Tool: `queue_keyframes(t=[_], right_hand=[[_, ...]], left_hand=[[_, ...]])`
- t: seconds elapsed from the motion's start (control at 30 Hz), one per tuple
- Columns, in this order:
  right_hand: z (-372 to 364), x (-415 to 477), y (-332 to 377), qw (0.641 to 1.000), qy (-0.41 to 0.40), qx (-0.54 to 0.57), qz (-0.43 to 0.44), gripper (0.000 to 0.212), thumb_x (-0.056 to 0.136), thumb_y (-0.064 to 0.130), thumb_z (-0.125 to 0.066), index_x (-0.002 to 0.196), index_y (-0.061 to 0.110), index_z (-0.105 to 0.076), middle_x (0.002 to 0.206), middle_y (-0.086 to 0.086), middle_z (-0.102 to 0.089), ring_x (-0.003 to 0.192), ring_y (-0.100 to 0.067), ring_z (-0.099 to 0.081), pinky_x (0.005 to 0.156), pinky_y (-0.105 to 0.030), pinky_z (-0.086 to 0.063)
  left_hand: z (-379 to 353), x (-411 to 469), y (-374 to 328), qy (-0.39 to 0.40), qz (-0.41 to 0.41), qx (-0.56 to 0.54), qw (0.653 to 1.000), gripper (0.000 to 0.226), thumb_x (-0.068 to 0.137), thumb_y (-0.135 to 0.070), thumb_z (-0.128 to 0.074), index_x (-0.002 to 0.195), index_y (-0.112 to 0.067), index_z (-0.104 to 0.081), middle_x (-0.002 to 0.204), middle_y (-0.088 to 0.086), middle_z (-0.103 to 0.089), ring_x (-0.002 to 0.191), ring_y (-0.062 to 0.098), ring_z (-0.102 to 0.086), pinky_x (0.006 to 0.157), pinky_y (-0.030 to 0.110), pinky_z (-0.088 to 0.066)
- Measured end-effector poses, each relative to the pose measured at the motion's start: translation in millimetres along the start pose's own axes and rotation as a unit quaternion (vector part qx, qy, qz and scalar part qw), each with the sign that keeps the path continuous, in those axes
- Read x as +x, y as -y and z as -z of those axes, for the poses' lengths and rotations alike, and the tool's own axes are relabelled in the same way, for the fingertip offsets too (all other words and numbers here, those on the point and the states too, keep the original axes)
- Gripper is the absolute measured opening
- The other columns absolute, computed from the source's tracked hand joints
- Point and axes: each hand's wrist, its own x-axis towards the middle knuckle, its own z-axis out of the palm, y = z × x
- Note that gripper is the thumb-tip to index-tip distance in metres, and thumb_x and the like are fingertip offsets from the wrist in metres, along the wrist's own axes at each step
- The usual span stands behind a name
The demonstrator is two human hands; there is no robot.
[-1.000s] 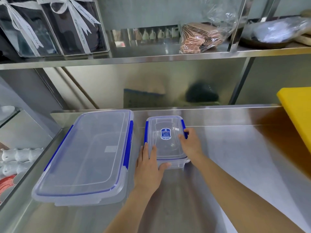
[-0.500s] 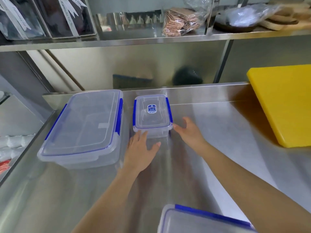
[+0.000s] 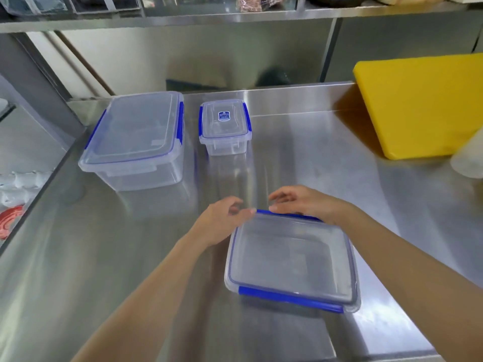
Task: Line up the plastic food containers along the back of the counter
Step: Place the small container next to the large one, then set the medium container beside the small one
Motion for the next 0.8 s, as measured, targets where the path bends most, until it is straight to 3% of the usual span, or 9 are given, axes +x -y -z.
queue_keyframes(t=[0.1,0.23,0.33,0.43,0.57,0.67,0.73,0.8], right_hand=[[-3,-9,-5,0.999,0.008,-0.053,0.004,0.041,0.077,0.028,-0.073,0.113,0.013,-0.063,0.109,-0.002,-0.067,0.093,-0.011,-0.061,0.089,-0.024,-0.045],[-6,-14,-5,0.99,0.013,-0.142,-0.004,0.034,0.079,0.03,-0.072,0.105,0.01,-0.067,0.087,0.001,-0.062,0.073,-0.009,-0.054,0.071,-0.021,-0.042],[-7,-15,-8,0.995,-0.029,-0.091,0.005,0.03,0.08,0.025,-0.071,0.102,0.005,-0.067,0.08,-0.003,-0.06,0.064,-0.01,-0.05,0.06,-0.02,-0.039],[-3,-9,-15,0.993,-0.105,-0.045,-0.011,0.023,0.08,0.028,-0.071,0.091,0.009,-0.065,0.072,-0.003,-0.058,0.06,-0.012,-0.049,0.054,-0.02,-0.037],[6,4,-24,0.96,-0.272,-0.014,-0.058,0.037,0.079,0.034,-0.07,0.094,0.001,-0.06,0.082,-0.01,-0.059,0.074,-0.024,-0.054,0.067,-0.033,-0.043],[9,9,-24,0.937,-0.34,0.017,-0.08,0.031,0.084,0.029,-0.063,0.092,0.003,-0.05,0.086,-0.012,-0.054,0.076,-0.026,-0.05,0.068,-0.034,-0.04],[13,8,-24,0.931,-0.35,0.07,-0.079,0.027,0.083,0.027,-0.064,0.089,0.005,-0.049,0.086,-0.012,-0.054,0.073,-0.025,-0.049,0.065,-0.033,-0.041],[20,-4,-24,0.954,-0.265,0.127,-0.065,0.033,0.078,0.027,-0.071,0.099,0.008,-0.054,0.09,-0.006,-0.062,0.075,-0.023,-0.059,0.066,-0.032,-0.049]], left_hand=[[-10,-12,1,0.026,-0.013,-0.005,1.0,0.047,0.076,-0.05,-0.064,0.114,-0.023,-0.059,0.111,-0.001,-0.067,0.105,0.018,-0.062,0.097,0.039,-0.048],[-20,-17,-1,0.007,-0.014,0.0,1.0,0.05,0.081,-0.042,-0.063,0.125,-0.023,-0.051,0.118,-0.002,-0.063,0.11,0.02,-0.059,0.096,0.037,-0.047],[-23,-17,-4,-0.037,0.003,0.006,0.999,0.052,0.083,-0.041,-0.062,0.128,-0.019,-0.048,0.124,0.001,-0.059,0.115,0.023,-0.057,0.096,0.036,-0.045],[-26,-14,-5,-0.111,0.014,0.028,0.993,0.056,0.087,-0.033,-0.058,0.136,-0.013,-0.041,0.139,0.007,-0.044,0.121,0.027,-0.051,0.098,0.035,-0.039],[-34,-10,-7,-0.179,-0.031,0.025,0.983,0.051,0.085,-0.025,-0.062,0.131,-0.009,-0.045,0.136,0.009,-0.038,0.122,0.028,-0.048,0.103,0.036,-0.038],[-46,-10,-13,-0.168,-0.049,-0.006,0.985,0.053,0.083,-0.026,-0.064,0.13,-0.012,-0.043,0.131,0.004,-0.038,0.122,0.022,-0.046,0.102,0.033,-0.039],[-55,-11,-16,-0.131,-0.065,-0.047,0.988,0.061,0.079,-0.031,-0.068,0.132,-0.019,-0.04,0.125,-0.003,-0.036,0.12,0.02,-0.048,0.102,0.034,-0.041],[-63,-10,-13,-0.078,-0.086,-0.065,0.991,0.087,0.067,-0.046,-0.072,0.141,-0.029,-0.028,0.137,-0.005,-0.029,0.129,0.019,-0.04,0.108,0.04,-0.038]])
